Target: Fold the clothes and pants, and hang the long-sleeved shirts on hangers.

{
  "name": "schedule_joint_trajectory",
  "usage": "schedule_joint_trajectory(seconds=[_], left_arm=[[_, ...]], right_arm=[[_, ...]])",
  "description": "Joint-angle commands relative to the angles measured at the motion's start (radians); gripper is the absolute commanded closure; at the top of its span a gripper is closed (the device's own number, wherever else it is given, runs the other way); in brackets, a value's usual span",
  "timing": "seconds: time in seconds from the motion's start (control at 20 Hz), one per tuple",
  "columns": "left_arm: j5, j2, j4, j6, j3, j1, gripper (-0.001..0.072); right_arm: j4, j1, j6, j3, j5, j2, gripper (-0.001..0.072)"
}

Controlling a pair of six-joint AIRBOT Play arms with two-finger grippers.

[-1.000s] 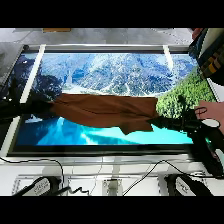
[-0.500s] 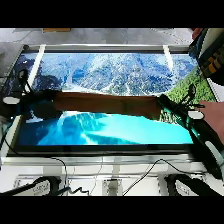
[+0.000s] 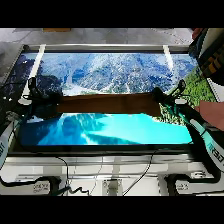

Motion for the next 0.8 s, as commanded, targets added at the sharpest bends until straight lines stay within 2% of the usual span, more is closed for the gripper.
schedule_joint_trajectory(seconds=[0.0, 0.15, 0.3, 0.4, 0.55, 0.65, 0.75], left_arm=[[-0.022, -0.003, 0.0, -0.008, 0.001, 0.0, 0.0014], [-0.135, 0.035, 0.001, -0.014, 0.001, 0.038, 0.0017], [-0.23, 0.058, 0.047, -0.14, 0.001, 0.127, 0.0017], [-0.324, 0.046, 0.095, -0.193, 0.001, 0.188, 0.0018], [-0.455, -0.017, 0.105, -0.187, 0.001, 0.234, 0.0017], [-0.469, -0.071, 0.093, -0.18, 0.001, 0.228, 0.0017], [-0.468, -0.12, 0.003, -0.111, 0.001, 0.218, 0.0017]], right_arm=[[-0.026, 0.0, 0.002, 0.038, 0.058, -0.044, 0.0086], [-0.037, -0.024, 0.002, 0.038, 0.161, -0.027, 0.0065], [-0.067, -0.066, 0.002, 0.038, 0.237, -0.004, 0.0066], [-0.093, -0.092, 0.002, 0.038, 0.277, 0.008, 0.0066], [-0.11, -0.108, 0.002, 0.038, 0.315, 0.01, 0.0067], [-0.109, -0.106, 0.002, 0.038, 0.327, 0.01, 0.0067], [-0.109, -0.106, 0.002, 0.038, 0.348, 0.01, 0.0067]])
